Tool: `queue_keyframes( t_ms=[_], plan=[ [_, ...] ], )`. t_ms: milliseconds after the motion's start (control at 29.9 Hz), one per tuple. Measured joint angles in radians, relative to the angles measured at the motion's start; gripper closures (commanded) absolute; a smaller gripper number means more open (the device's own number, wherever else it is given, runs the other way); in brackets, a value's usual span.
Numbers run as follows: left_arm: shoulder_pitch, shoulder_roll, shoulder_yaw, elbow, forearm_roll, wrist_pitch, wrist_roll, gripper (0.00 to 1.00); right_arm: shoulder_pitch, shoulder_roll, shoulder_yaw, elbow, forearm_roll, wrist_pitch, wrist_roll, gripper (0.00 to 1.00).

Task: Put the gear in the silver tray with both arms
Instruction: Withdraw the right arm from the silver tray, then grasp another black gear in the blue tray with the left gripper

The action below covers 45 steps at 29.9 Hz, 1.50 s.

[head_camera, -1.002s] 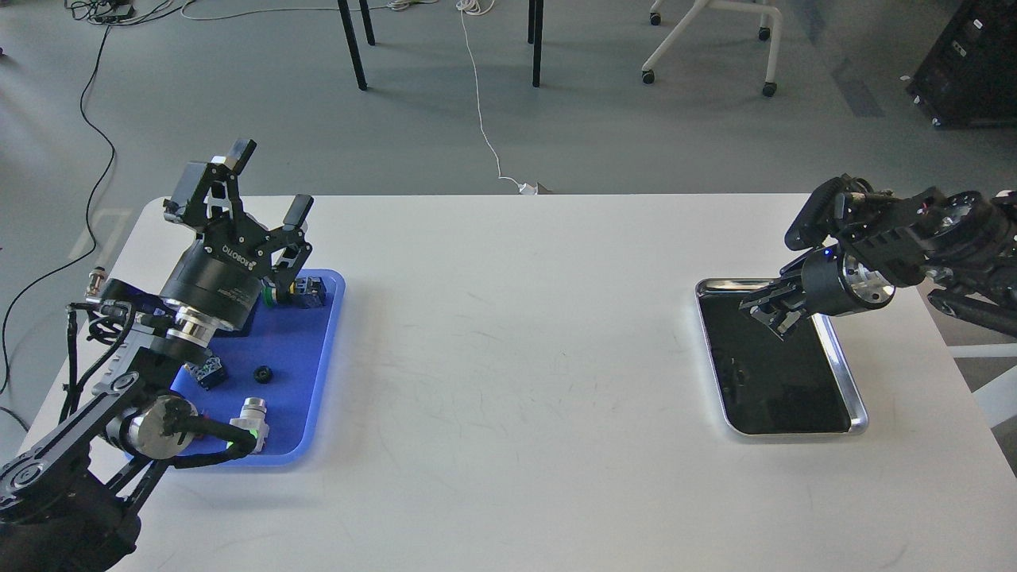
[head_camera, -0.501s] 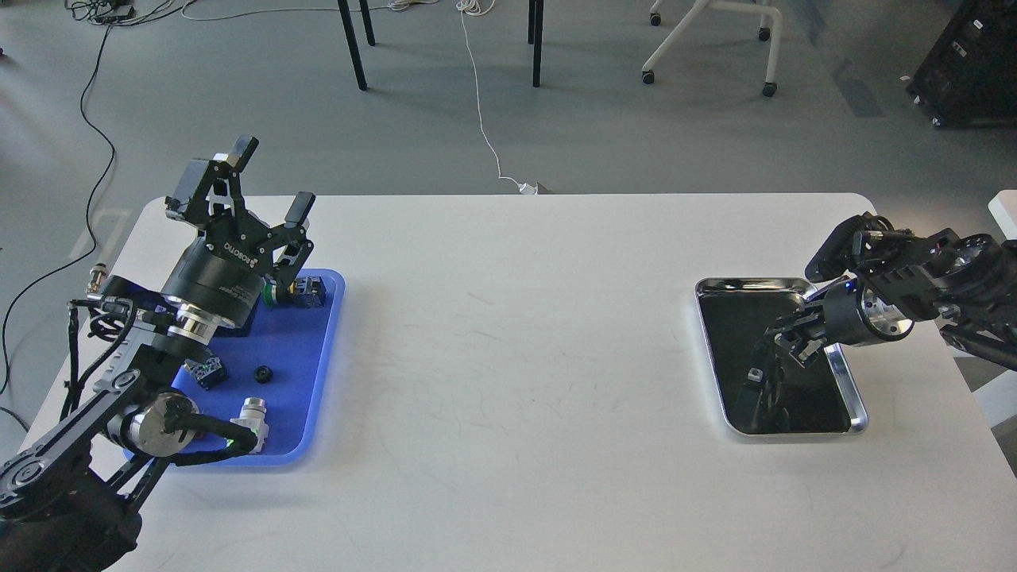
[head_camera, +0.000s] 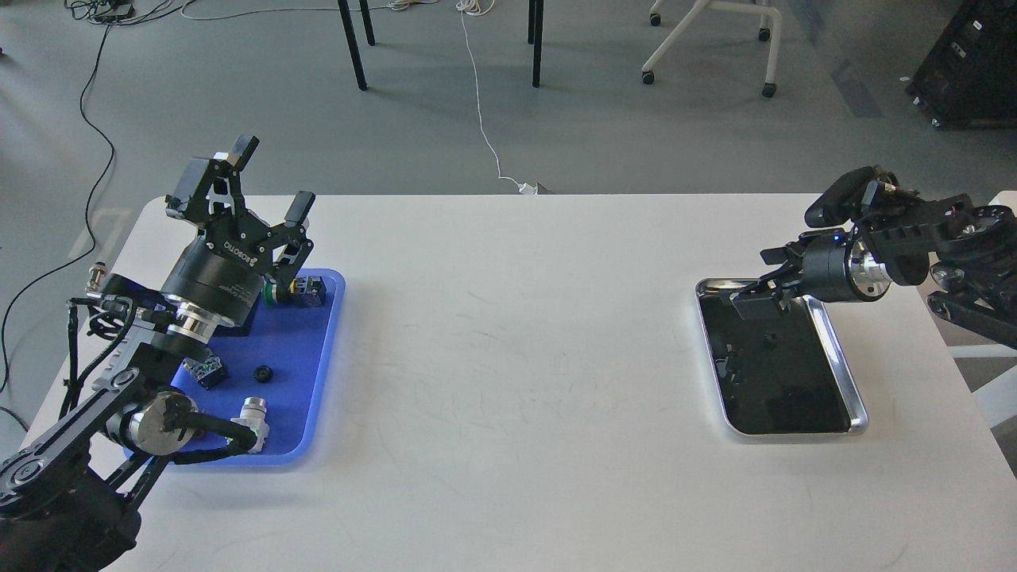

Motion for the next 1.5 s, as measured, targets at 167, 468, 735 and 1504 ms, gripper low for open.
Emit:
queue_keyframes(
  t_ms=[167,468,735,1504],
  plan=[
    [0.000,0.002,0.002,0.000,0.001,0.002,0.000,0.02,-0.078,0.016,0.155,0.001,0.319,0.005,0.000,0.03],
    [0.000,0.011,0.007,0.000,0.053,0.006,-0.003,0.02,-0.280,0.170,0.379,-0.012,1.089,0.017,0.000,0.04],
    [-0.006,0.068,0.022,-0.033,0.415,-0.030,-0.017,0.02,-0.458,0.207,0.651,-0.013,1.452,0.271,0.000,0.04],
    [-0.449,0.566,0.647,-0.069,1.574,-0.198,-0.018,0.32,-0.517,0.196,0.694,-0.010,1.459,0.343,0.000,0.04]
  ],
)
